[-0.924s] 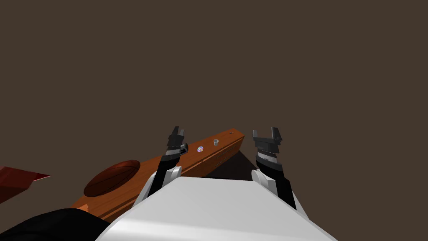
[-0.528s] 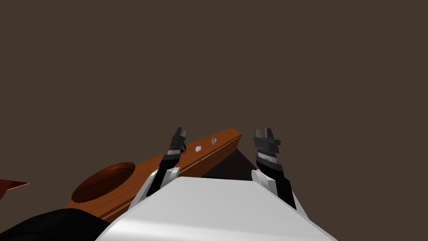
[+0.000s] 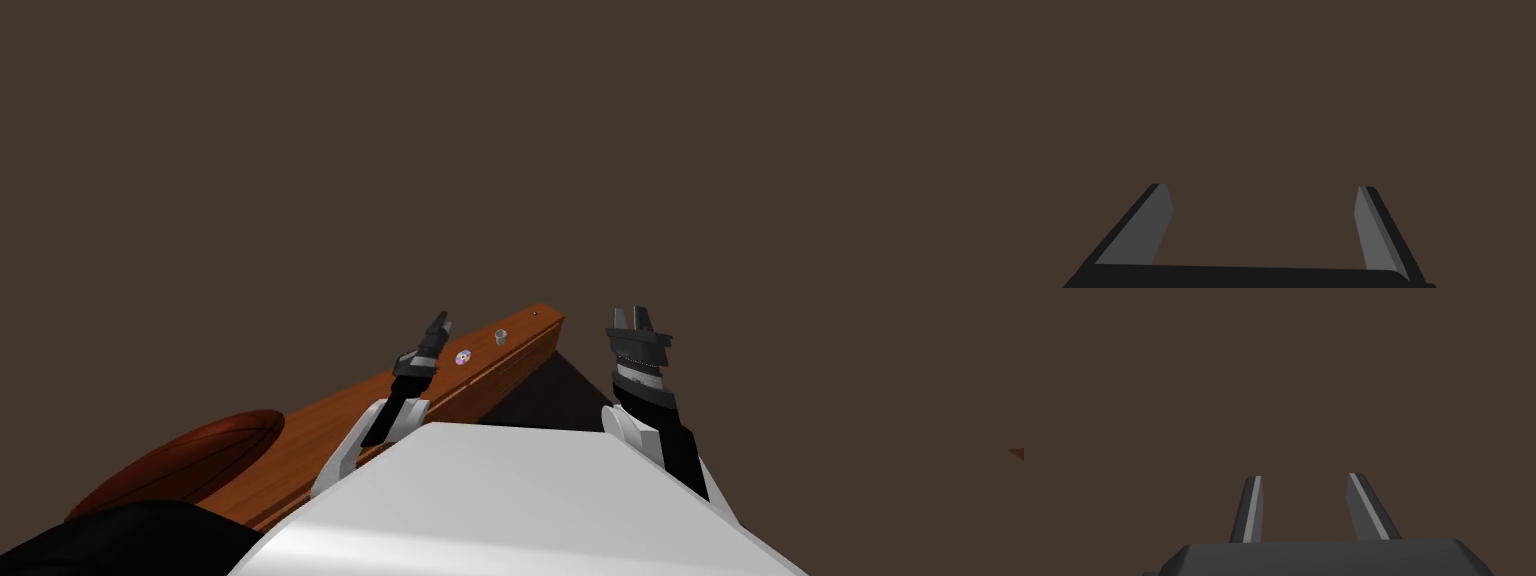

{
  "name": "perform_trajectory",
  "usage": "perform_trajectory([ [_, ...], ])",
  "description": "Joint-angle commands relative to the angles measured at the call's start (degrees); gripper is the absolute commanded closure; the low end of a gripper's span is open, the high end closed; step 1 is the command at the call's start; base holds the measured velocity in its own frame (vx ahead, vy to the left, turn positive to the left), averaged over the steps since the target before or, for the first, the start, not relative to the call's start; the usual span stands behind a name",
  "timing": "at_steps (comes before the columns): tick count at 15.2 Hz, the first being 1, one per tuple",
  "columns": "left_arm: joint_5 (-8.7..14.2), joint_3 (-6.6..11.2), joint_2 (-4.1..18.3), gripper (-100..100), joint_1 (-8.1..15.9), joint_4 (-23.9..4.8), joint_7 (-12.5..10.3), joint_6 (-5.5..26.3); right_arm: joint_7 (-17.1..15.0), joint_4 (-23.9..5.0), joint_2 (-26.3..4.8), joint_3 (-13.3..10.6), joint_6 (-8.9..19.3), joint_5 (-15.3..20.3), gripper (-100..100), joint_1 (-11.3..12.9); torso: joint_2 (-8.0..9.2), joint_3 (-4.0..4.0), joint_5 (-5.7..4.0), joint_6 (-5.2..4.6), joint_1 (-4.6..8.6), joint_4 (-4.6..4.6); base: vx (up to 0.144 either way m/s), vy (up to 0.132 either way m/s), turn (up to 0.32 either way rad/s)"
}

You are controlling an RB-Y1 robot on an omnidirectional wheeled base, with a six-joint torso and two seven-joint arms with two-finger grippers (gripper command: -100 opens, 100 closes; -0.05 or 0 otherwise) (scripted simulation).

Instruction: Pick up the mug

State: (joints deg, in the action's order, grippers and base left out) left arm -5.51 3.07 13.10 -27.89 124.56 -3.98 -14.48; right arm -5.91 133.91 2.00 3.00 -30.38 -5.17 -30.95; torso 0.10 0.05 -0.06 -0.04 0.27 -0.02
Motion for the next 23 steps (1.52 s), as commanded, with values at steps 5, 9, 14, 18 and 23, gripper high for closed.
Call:
perform_trajectory([
  [5,1.58,-0.17,3.56,-100,1.12,-5.70,1.11,4.36,0.00,0.00,0.00,0.00,0.00,0.00,0,0.00,-0.07,-0.04,0.01,0.01,-0.05,0.02,0.000,-0.061,-0.157],
  [9,3.16,-0.38,5.95,-100,2.06,-9.80,2.32,8.28,0.00,0.00,0.00,0.00,0.00,0.00,0,0.00,-0.11,-0.06,0.02,0.00,-0.05,0.02,0.011,-0.056,-0.193],
  [14,6.26,-0.76,9.33,-100,3.54,-16.19,4.83,14.64,0.00,0.00,0.00,0.01,0.00,0.00,0,-0.01,-0.21,-0.12,0.01,0.02,-0.05,0.05,0.037,-0.061,-0.196],
  [18,7.47,-0.91,10.42,-100,4.04,-18.33,5.84,17.35,0.00,0.00,-0.01,0.01,0.00,0.00,0,-0.01,-0.19,-0.11,0.03,0.00,-0.12,0.04,0.033,-0.038,-0.134],
  [23,10.16,-1.22,12.59,-100,5.01,-22.56,8.14,22.34,0.00,0.00,-0.01,0.01,0.00,0.00,0,-0.01,-0.24,-0.14,0.03,0.01,-0.14,0.05,0.047,-0.032,-0.168],
])
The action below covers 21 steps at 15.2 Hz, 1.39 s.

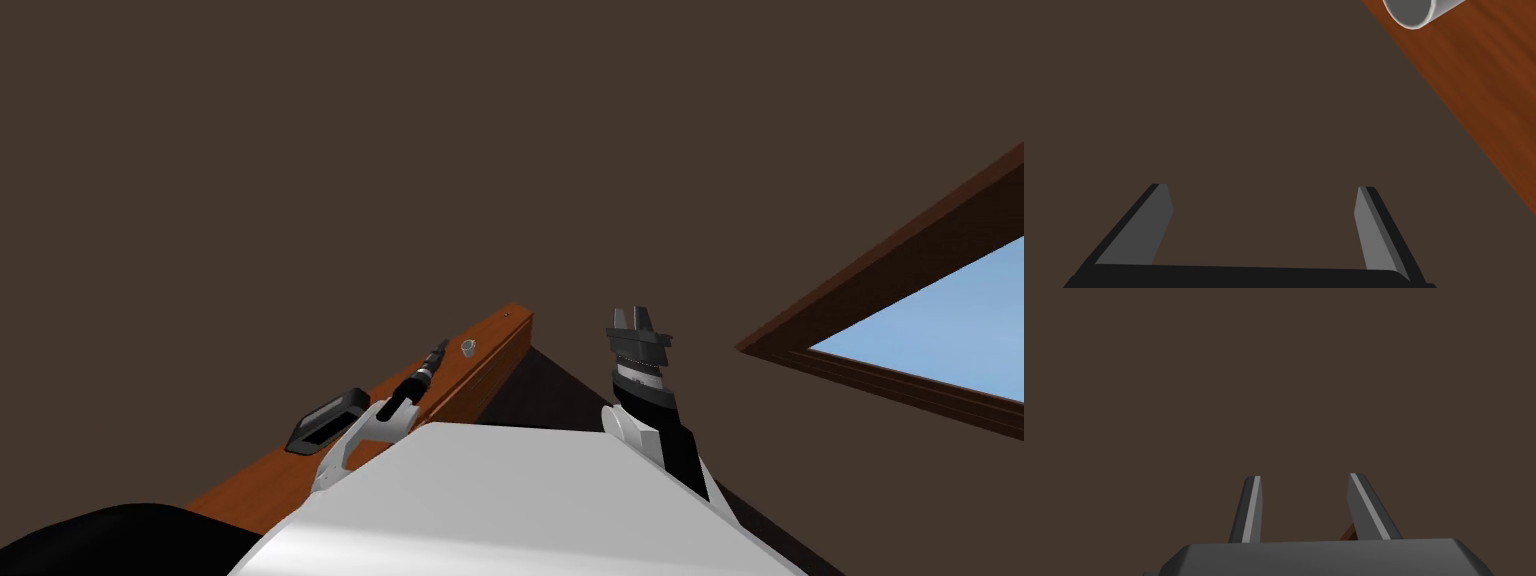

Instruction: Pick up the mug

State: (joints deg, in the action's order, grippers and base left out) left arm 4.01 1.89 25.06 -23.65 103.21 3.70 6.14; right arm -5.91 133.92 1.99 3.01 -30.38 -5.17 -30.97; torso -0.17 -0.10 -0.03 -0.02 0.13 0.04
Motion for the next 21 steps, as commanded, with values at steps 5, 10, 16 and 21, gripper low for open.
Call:
perform_trajectory([
  [5,3.63,-0.38,2.79,-100,1.70,-5.31,3.05,6.90,0.00,0.00,0.00,0.00,0.00,0.00,0,0.00,-0.01,0.00,0.01,-0.02,-0.02,0.00,0.054,-0.026,-0.156],
  [10,6.86,-0.75,4.93,-100,2.59,-9.18,5.91,12.16,0.00,0.00,0.00,0.00,0.00,0.00,0,0.00,-0.04,-0.02,0.02,-0.01,-0.07,0.01,0.066,-0.015,-0.151],
  [16,12.01,-1.32,8.04,-100,3.75,-14.45,10.52,18.83,0.00,0.00,0.00,0.00,0.00,0.00,0,0.00,-0.01,-0.01,0.01,0.02,-0.07,0.01,0.069,-0.005,-0.148],
  [21,15.51,-1.71,9.97,-100,4.42,-17.50,13.69,24.41,0.00,0.00,0.00,0.01,0.00,0.00,0,0.00,-0.01,-0.01,0.02,0.02,-0.11,0.00,0.064,0.005,-0.121],
])
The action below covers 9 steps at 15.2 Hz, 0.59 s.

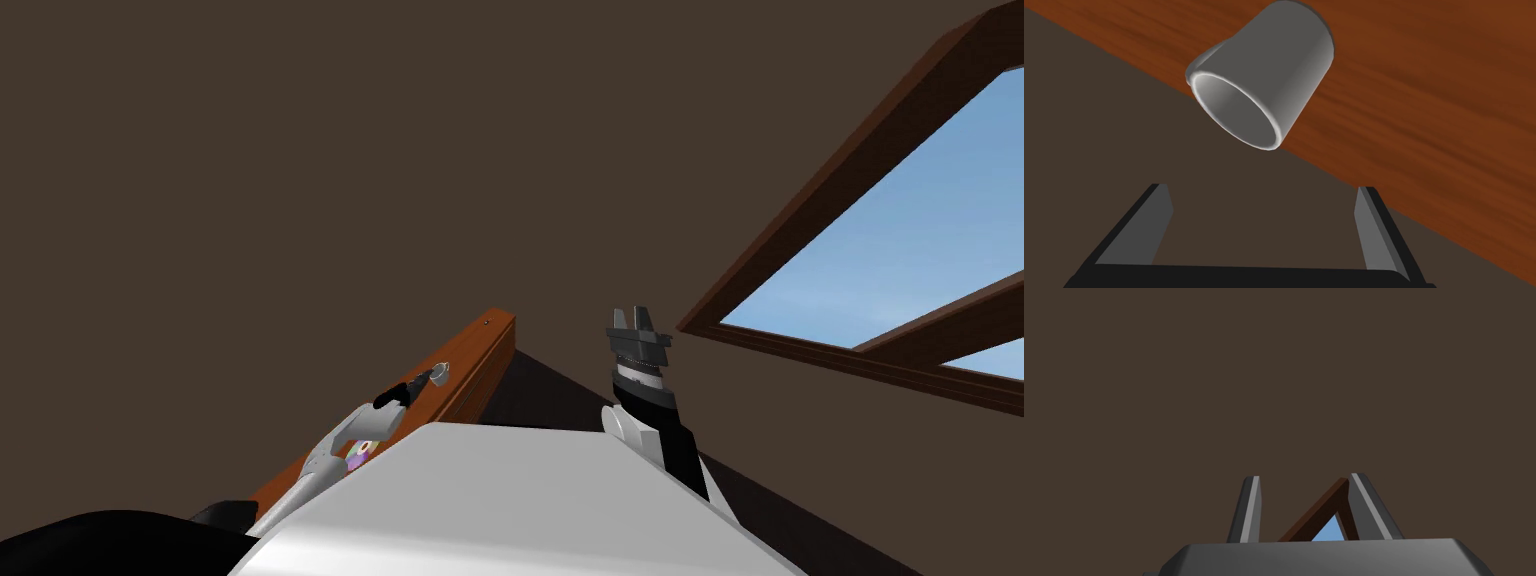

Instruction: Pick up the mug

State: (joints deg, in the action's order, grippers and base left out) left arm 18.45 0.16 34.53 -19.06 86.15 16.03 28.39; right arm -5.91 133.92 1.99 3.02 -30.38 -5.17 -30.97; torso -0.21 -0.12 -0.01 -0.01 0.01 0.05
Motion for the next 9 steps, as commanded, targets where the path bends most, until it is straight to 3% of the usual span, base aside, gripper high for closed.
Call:
perform_trajectory([
  [1,1.07,0.02,0.49,-100,-0.17,-0.43,1.37,2.72,0.00,0.00,0.00,0.00,0.00,0.00,0,0.00,0.00,0.00,0.00,0.00,0.00,0.00,0.077,0.012,-0.138],
  [2,1.07,0.02,0.49,-100,-0.17,-0.43,1.37,2.72,0.00,0.00,0.00,0.00,0.00,0.00,0,0.00,-0.01,-0.01,0.00,0.02,-0.01,0.00,0.054,0.013,-0.040],
  [3,2.81,-0.18,1.38,-100,0.13,-1.81,2.95,4.76,0.00,0.00,0.00,0.00,0.00,0.00,0,-0.01,0.02,0.01,0.00,0.03,-0.01,0.00,0.057,0.012,-0.129],
  [4,2.81,-0.18,1.38,-100,0.13,-1.81,2.95,5.10,0.00,0.00,0.00,0.00,0.00,0.00,0,0.00,0.03,0.01,0.00,0.00,-0.01,-0.01,0.060,0.018,-0.129],
  [5,4.52,-0.37,2.21,-100,0.40,-3.08,4.51,7.00,0.00,0.00,0.00,0.00,0.00,0.00,0,0.00,0.03,0.01,0.00,0.01,-0.02,-0.01,0.068,0.009,-0.154],
  [6,4.52,-0.37,2.21,-100,0.40,-3.08,4.51,7.40,0.00,0.00,0.00,0.00,0.00,0.00,0,0.00,0.01,0.01,0.00,0.00,-0.01,0.00,0.072,0.011,-0.113],
  [9,7.80,-0.74,3.70,-100,0.86,-5.30,7.51,11.01,0.00,0.00,0.00,0.00,0.00,0.00,0,-0.01,-0.06,-0.04,0.00,0.01,-0.02,0.01,0.085,0.021,-0.120],
])
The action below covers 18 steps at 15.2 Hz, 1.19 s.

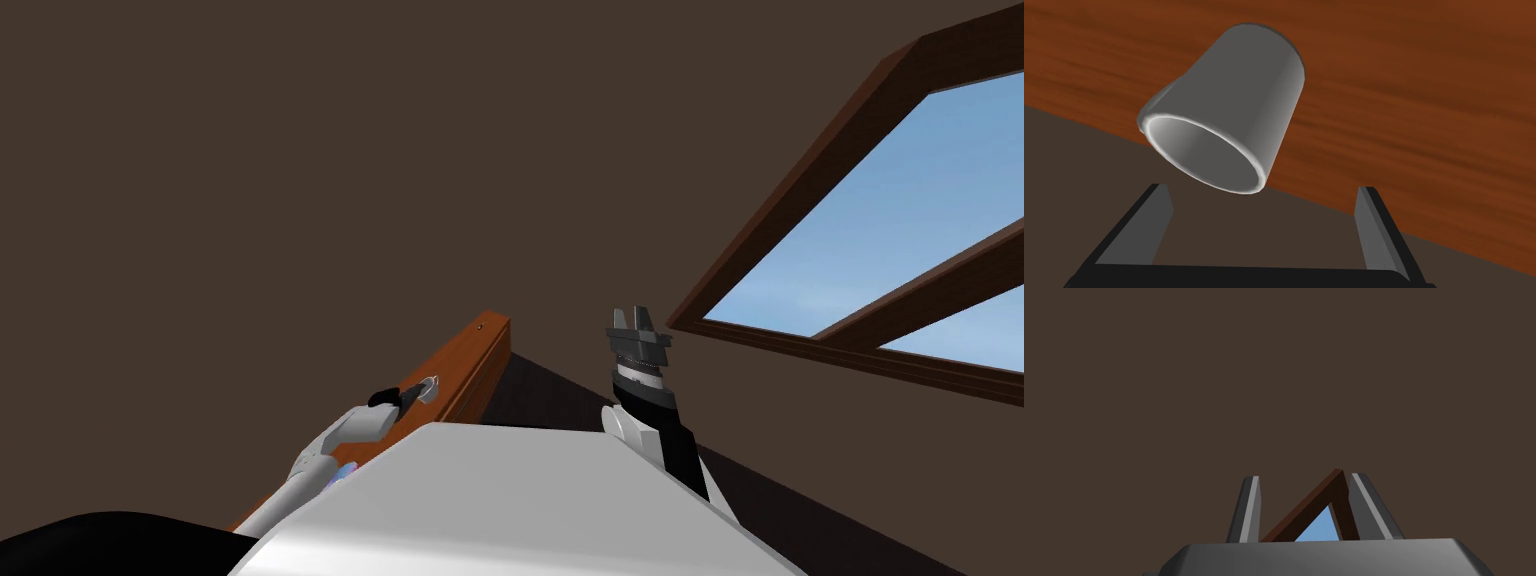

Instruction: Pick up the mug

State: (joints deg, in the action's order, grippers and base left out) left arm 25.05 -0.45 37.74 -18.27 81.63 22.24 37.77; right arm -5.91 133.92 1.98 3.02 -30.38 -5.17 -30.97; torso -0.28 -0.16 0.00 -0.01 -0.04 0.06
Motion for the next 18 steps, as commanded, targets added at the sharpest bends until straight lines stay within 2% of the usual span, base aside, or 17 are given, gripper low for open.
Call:
perform_trajectory([
  [1,1.20,-0.13,0.49,-100,0.08,-0.78,1.31,2.30,0.00,0.00,0.00,0.00,0.00,0.00,0,0.00,0.00,0.00,0.00,0.00,0.00,0.00,0.073,0.030,-0.111],
  [2,2.74,-0.30,1.14,-100,0.27,-1.73,2.72,4.02,0.00,0.00,0.00,0.00,0.00,0.00,0,0.00,0.02,0.01,0.01,0.01,0.00,0.00,0.070,0.022,-0.108],
  [3,2.74,-0.30,1.14,-100,0.27,-1.73,2.72,4.25,0.00,0.00,0.00,0.00,0.00,0.00,0,0.00,0.04,0.02,0.00,0.01,0.01,-0.01,0.063,0.022,-0.083],
  [4,4.19,-0.46,1.72,-100,0.44,-2.58,4.06,6.05,0.00,0.00,0.00,0.00,0.00,0.00,0,0.00,0.06,0.03,0.00,0.02,0.01,-0.01,0.064,0.024,-0.098],
  [5,4.19,-0.46,1.72,-100,0.44,-2.58,4.06,6.05,0.00,0.00,0.00,0.00,0.00,0.00,0,0.00,0.07,0.04,0.00,0.01,0.01,-0.01,0.058,0.024,-0.075],
  [7,6.78,-0.75,2.66,-100,0.72,-3.95,6.46,9.02,0.00,0.00,0.00,0.00,0.00,0.00,0,0.00,0.09,0.05,0.00,0.01,0.02,-0.02,0.069,0.023,-0.109],
  [8,6.78,-0.75,2.66,-100,0.72,-3.95,6.46,9.17,0.00,0.00,0.00,0.00,0.00,0.00,0,0.00,0.06,0.03,0.00,0.01,0.02,-0.01,0.066,0.029,-0.078],
  [10,8.84,-1.00,3.30,-100,0.90,-4.91,8.37,11.57,0.00,0.00,0.00,0.00,0.00,0.00,0,0.00,0.08,0.04,0.01,0.02,0.00,-0.01,0.065,0.036,-0.074],
  [11,8.84,-1.00,3.30,-100,0.90,-4.91,8.37,11.57,0.00,0.00,0.00,0.00,0.00,0.00,0,0.00,0.07,0.04,0.01,0.02,-0.02,-0.01,0.062,0.031,-0.061],
  [14,10.86,-1.23,3.81,-100,1.06,-5.70,10.24,13.82,0.00,0.00,0.00,0.00,0.00,0.00,0,0.00,0.14,0.07,0.00,0.03,0.03,-0.02,0.047,0.023,-0.053],
  [15,10.19,-1.03,3.76,-100,0.67,-4.98,9.40,12.99,0.00,0.00,0.00,0.00,0.00,0.00,0,0.00,0.14,0.08,0.00,0.02,0.04,-0.03,0.028,0.013,-0.020],
  [16,9.59,-1.31,2.85,-100,1.54,-6.89,9.16,12.38,0.00,0.00,0.00,0.00,0.00,0.00,0,0.00,0.19,0.10,-0.01,0.03,0.07,-0.03,-0.006,0.028,-0.098],
  [18,8.84,-1.57,1.90,-100,2.38,-8.75,8.72,11.46,0.00,0.00,0.00,0.00,0.00,0.00,0,0.01,0.38,0.21,0.01,0.00,0.01,-0.07,-0.045,0.041,-0.153],
])
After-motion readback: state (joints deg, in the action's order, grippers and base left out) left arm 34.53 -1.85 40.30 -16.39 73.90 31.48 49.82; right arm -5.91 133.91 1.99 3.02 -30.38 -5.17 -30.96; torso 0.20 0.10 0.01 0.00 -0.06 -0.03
